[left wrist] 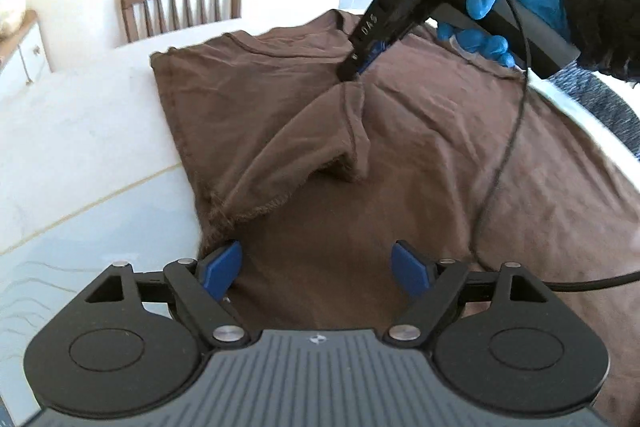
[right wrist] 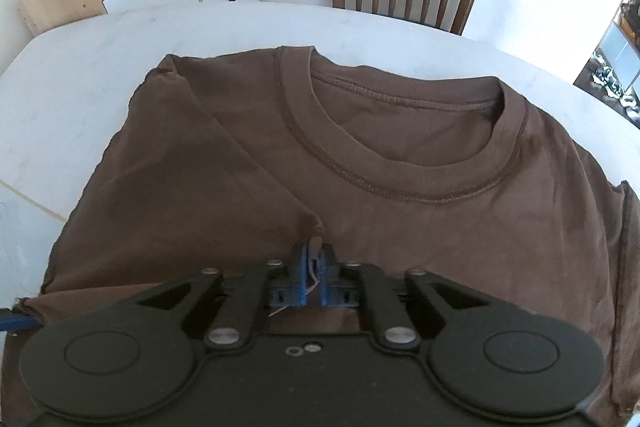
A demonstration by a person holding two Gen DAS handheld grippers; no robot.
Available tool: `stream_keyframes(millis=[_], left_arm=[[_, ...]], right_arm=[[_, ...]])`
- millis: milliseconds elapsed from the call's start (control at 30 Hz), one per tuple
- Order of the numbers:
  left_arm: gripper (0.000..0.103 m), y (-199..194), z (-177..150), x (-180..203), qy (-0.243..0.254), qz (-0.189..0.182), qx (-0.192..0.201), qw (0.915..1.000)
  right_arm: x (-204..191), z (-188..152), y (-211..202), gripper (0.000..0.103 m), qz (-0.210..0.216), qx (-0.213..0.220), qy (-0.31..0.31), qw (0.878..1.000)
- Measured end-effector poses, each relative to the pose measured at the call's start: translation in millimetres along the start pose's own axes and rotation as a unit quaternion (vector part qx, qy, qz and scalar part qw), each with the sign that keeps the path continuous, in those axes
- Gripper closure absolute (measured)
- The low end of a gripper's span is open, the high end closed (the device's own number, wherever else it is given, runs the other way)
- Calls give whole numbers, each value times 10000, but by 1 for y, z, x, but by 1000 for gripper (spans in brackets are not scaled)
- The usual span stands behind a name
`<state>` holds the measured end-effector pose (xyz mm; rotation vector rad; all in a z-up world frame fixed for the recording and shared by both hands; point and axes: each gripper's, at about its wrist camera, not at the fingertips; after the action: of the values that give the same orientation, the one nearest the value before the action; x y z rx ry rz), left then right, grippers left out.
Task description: Fold clothes
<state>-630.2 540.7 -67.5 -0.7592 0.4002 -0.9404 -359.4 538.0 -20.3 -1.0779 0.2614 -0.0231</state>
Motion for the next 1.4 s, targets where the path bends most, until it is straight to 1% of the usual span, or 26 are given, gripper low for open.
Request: stream_keyframes(millis=[33,133,200,233,300,367,433,500,533,567,633,700,800,900,1067,1100,1133,1167,1200,1233,1267,1300,1400], left_arm=[[21,-5,1,-2,-27,-86,41,10000],[21,-24,8,-10,62,-231,308,9992],[21,-35,16,-16,198,-250,518,9981],[21,-35,22,-19,268,-169,573,9979],[21,-28,35,-25,355,-58,582,9977],[21,-15,49,-34,327,-106,498,9982],[21,0,65,-44,174,-273,354,9988],[21,19,80,-57,-294,-626,108,9975],[21,27,87,-63,-523,-715,56,9961],[21,33,91,-68,-684,-758,49,9948],[21,48,97,-70,-815,-795,-14,9935],[21,62,99,-68,-786,-812,-119,9935],[21,76,95,-65,-709,-742,-295,9943],[21,82,87,-63,-628,-695,-385,9949],[21,80,82,-58,-284,-674,-283,9969],[23,80,81,-56,-200,-658,-243,9973],[32,78,80,-54,-82,-568,-190,9982],[44,77,78,-50,63,-441,-136,9989],[50,75,77,-49,159,-357,-98,9992],[64,74,77,-50,152,-354,-99,9992],[81,74,77,-52,86,-395,-135,9991],[83,74,78,-53,42,-416,-158,9990],[84,61,80,-47,177,-248,61,9995]], right_arm=[[-1,-1,-8,0,1,39,-12,10000],[-3,-13,-30,0,244,101,-40,9996],[-18,-26,-42,0,552,42,-303,9980],[-26,-32,-47,0,707,11,-437,9965],[-48,-46,-48,0,912,-110,-863,9920],[-74,-59,-46,0,999,-191,-1396,9850],[-95,-70,-40,0,943,-241,-1843,9780],[-111,-77,-34,0,835,-251,-2140,9729],[-116,-79,-30,0,778,-244,-2224,9715],[-121,-80,-26,0,721,-237,-2307,9701],[-126,-81,-20,0,567,-246,-2352,9700],[-129,-80,-14,0,383,-276,-2382,9701],[-127,-82,-11,0,290,-360,-2266,9729],[-121,-85,-19,0,299,-365,-2195,9745],[-117,-97,-52,0,509,-372,-2401,9687],[-116,-100,-52,0,541,-414,-2427,9677],[-115,-103,-47,0,534,-467,-2398,9682],[-116,-108,-44,0,498,-506,-2363,9691],[-117,-111,-38,0,467,-521,-2338,9698],[-118,-113,-32,0,463,-538,-2315,9702],[-119,-116,-31,0,449,-517,-2345,9697],[-121,-118,-30,0,435,-495,-2377,9691],[-119,-121,-31,0,475,-446,-2400,9686]])
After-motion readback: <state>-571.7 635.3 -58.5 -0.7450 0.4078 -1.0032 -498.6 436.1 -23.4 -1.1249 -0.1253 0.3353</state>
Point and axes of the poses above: each gripper's, at about its wrist camera, not at the fingertips, and y roughly the way its jaws point, x to its right, z to its top, and after that the axes turned 10 degrees about z, right-handed
